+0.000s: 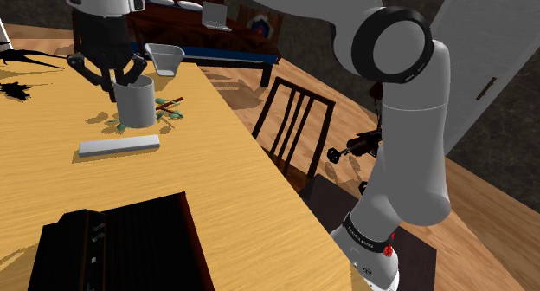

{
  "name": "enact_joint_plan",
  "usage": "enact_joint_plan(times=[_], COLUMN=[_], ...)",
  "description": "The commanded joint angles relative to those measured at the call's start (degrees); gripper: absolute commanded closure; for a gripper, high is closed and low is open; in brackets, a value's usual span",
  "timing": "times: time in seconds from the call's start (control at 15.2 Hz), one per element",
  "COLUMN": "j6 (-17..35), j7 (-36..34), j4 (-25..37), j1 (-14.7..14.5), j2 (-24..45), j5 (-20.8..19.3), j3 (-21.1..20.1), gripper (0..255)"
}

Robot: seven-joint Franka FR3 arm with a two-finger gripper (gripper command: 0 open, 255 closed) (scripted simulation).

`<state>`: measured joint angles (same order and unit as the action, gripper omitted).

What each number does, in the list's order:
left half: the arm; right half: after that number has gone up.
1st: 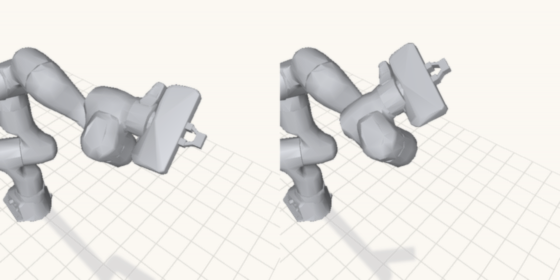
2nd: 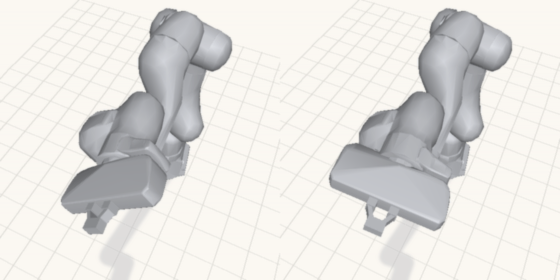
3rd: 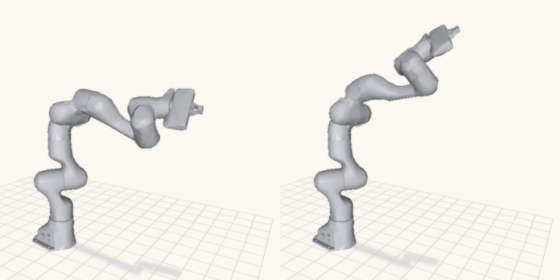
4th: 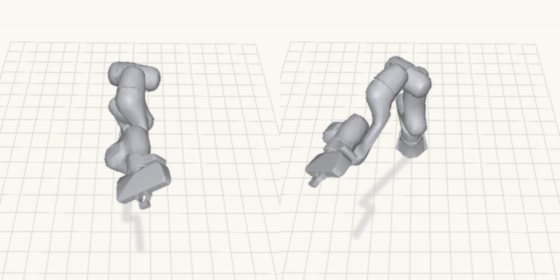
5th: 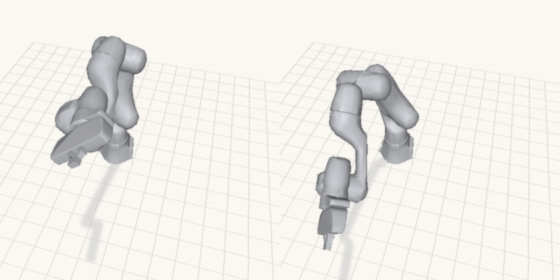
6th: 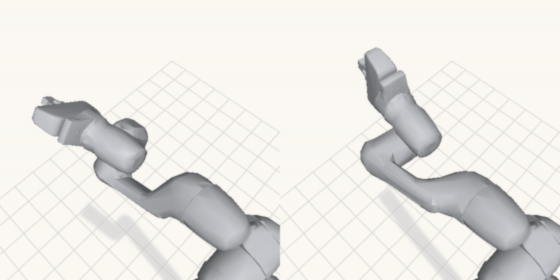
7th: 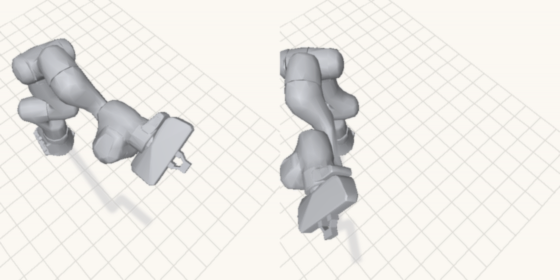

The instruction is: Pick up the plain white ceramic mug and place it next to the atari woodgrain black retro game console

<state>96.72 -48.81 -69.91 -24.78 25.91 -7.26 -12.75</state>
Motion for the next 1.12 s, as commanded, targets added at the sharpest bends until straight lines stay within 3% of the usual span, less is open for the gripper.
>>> enact_joint_plan(times=[0.0,0.53,0.66,0.73,0.86,1.06], j6=[-1.36,-7.75,-11.01,-16.44,-11.75,-7.49], j7=[-2.38,-10.74,-12.37,-13.03,-13.67,-14.17], j4=[2.81,18.4,26.17,38.75,29.97,23.06], j1=[-2.13,-11.66,-14.76,-18.31,-16.91,-15.82], j2=[1.6,11.28,15.81,22.81,18.88,16.34], j5=[-0.6,-3.35,-4.24,-5.25,-4.71,-4.43], j3=[-0.51,-1.68,-1.58,-1.01,-1.38,-1.72], gripper=[255,255,255,255,255,255])
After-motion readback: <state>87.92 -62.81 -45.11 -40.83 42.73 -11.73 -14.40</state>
